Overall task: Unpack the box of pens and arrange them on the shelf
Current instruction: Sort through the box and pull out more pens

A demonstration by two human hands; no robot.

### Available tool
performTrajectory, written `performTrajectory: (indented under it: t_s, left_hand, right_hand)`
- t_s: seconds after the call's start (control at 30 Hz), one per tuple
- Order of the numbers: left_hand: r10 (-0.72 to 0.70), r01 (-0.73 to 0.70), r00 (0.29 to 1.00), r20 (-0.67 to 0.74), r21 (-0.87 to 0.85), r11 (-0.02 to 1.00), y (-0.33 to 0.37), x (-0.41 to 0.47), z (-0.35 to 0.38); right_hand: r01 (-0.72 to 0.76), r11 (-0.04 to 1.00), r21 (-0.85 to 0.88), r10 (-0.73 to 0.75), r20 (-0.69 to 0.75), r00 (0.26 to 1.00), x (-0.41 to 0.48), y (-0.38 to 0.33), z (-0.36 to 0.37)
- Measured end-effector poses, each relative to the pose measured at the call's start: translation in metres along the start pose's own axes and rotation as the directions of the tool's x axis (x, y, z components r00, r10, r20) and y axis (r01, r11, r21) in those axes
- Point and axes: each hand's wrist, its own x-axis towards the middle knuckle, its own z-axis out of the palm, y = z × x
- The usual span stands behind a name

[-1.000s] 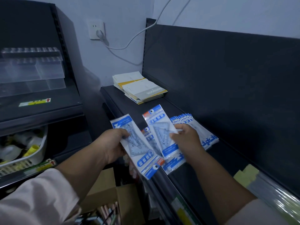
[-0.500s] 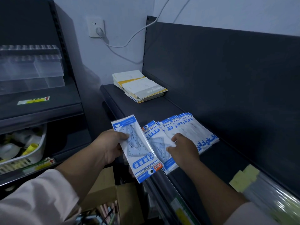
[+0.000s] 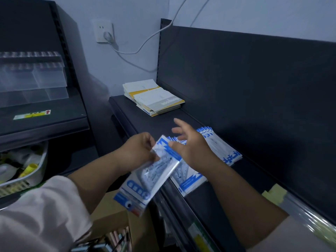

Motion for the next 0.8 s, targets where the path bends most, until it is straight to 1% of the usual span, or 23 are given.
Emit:
performTrajectory:
  t_s: [0.07, 0.1, 0.13, 0.2, 0.23, 0.27, 0.33, 0.37, 0.43, 0.5, 0.6, 0.67, 0.73, 0.8]
  left_hand:
    - [0.092, -0.096, 0.995, 0.031, 0.17, 0.981, 0.011, 0.0, 0.002]
    - [0.133, -0.136, 0.991, 0.031, 0.234, 0.963, 0.016, 0.002, 0.002]
    - [0.177, -0.173, 0.984, 0.013, 0.301, 0.938, 0.019, 0.003, 0.003]
    - [0.275, -0.225, 0.959, -0.062, 0.424, 0.877, 0.022, 0.006, 0.003]
    - [0.32, -0.235, 0.941, -0.108, 0.472, 0.85, 0.022, 0.008, 0.003]
    - [0.347, -0.227, 0.926, -0.152, 0.509, 0.83, 0.02, 0.009, 0.003]
    - [0.35, -0.195, 0.913, -0.211, 0.527, 0.827, 0.012, 0.011, 0.002]
    - [0.339, -0.183, 0.914, -0.222, 0.52, 0.834, 0.006, 0.012, 0.002]
    - [0.311, -0.169, 0.93, -0.197, 0.52, 0.837, -0.006, 0.013, 0.006]
    - [0.266, -0.156, 0.956, -0.124, 0.553, 0.819, -0.016, 0.012, 0.013]
    - [0.185, -0.153, 0.983, 0.005, 0.588, 0.794, -0.028, 0.008, 0.029]
    - [0.15, -0.179, 0.984, 0.099, 0.602, 0.778, -0.034, 0.007, 0.039]
    - [0.134, -0.215, 0.975, 0.176, 0.621, 0.754, -0.038, 0.008, 0.046]
    - [0.134, -0.23, 0.972, 0.196, 0.642, 0.731, -0.037, 0.008, 0.053]
  right_hand:
    - [-0.02, 1.0, 0.002, 0.02, 0.091, 0.996, 0.001, 0.001, -0.001]
    - [-0.027, 1.0, -0.008, 0.028, 0.115, 0.993, 0.002, 0.003, -0.001]
    - [-0.04, 0.999, -0.027, 0.042, 0.109, 0.993, 0.002, 0.006, 0.0]
    - [-0.099, 0.994, -0.043, 0.101, 0.05, 0.994, 0.001, 0.014, 0.001]
    - [-0.132, 0.99, -0.039, 0.132, -0.004, 0.991, 0.001, 0.019, 0.001]
    - [-0.166, 0.986, -0.012, 0.165, -0.078, 0.983, 0.0, 0.024, 0.0]
    - [-0.216, 0.97, 0.107, 0.236, -0.224, 0.946, -0.004, 0.032, -0.004]
    - [-0.241, 0.956, 0.168, 0.278, -0.253, 0.927, -0.007, 0.035, -0.005]
    - [-0.321, 0.925, 0.205, 0.363, -0.221, 0.905, -0.013, 0.042, -0.004]
    - [-0.379, 0.916, 0.128, 0.398, -0.186, 0.899, -0.019, 0.05, 0.001]
    - [-0.398, 0.912, -0.096, 0.375, -0.196, 0.906, -0.025, 0.059, 0.007]
    - [-0.38, 0.895, -0.235, 0.343, -0.185, 0.921, -0.028, 0.061, 0.009]
    - [-0.332, 0.859, -0.39, 0.292, -0.159, 0.943, -0.03, 0.06, 0.01]
    - [-0.267, 0.809, -0.525, 0.211, -0.164, 0.964, -0.03, 0.061, 0.008]
